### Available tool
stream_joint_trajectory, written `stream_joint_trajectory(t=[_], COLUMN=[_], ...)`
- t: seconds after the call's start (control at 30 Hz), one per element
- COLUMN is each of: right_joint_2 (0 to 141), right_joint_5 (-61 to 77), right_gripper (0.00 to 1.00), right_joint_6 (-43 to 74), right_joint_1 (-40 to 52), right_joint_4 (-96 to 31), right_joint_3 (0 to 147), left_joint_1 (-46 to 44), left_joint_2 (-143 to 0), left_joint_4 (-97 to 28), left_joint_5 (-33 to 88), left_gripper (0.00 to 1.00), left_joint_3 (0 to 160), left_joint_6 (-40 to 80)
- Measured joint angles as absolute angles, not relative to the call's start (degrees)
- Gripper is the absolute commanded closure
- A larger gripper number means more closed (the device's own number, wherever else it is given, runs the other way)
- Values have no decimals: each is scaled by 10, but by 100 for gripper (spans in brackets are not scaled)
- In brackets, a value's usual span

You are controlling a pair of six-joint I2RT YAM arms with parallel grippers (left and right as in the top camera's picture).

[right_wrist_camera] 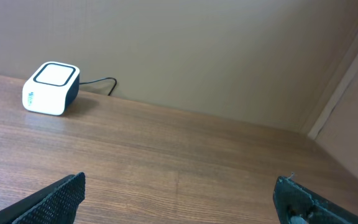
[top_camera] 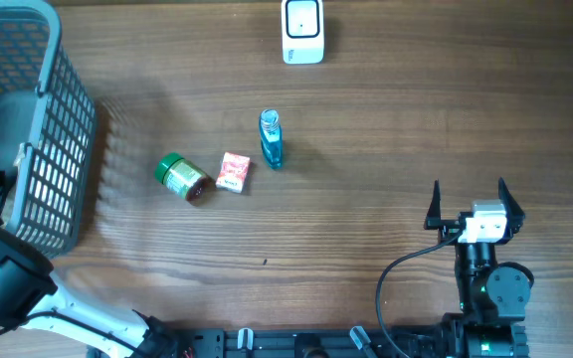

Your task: Scan the item barcode

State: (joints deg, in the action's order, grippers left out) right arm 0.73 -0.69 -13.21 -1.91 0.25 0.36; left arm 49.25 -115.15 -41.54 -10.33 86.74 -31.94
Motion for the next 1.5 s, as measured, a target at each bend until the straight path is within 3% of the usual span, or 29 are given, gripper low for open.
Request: stream_joint_trajectory(t=[0.1,0.2,0.33,0.4,0.47,0.5,0.8,1.0,1.17,1.33,1.5], right_joint_2=[7,7,7,7,7,7,7,7,7,7,7], right_joint_5=[-7,-7,-7,-7,-7,-7,-7,-7,-7,-7,-7], right_gripper=[0,0,0,0,0,0,0,0,0,0,0], right_joint_6=[-132,-132,-132,-132,-132,-132,-132,-132,-132,-132,-132], right_joint_1=[-19,-19,-19,-19,-19,-19,-19,-19,-19,-19,-19], right_joint_4=[3,3,3,3,3,3,3,3,3,3,3], right_joint_3=[4,4,4,4,4,4,4,4,4,4,4], left_joint_1=[493,493,495,498,502,504,506,474,380,374,374], left_joint_2=[-1152,-1152,-1161,-1166,-1166,-1167,-1167,-1157,-1013,-874,-778], left_joint_4=[-416,-416,-416,-415,-415,-413,-411,-424,-434,-434,-439], left_joint_5=[-97,-95,-94,-92,-91,-91,-78,94,256,308,436], left_gripper=[58,68,63,66,78,96,96,96,96,96,96], left_joint_3=[867,867,867,867,867,867,873,890,891,893,894], left_joint_6=[-330,-340,-349,-350,-353,-355,-351,-263,-212,-127,-48])
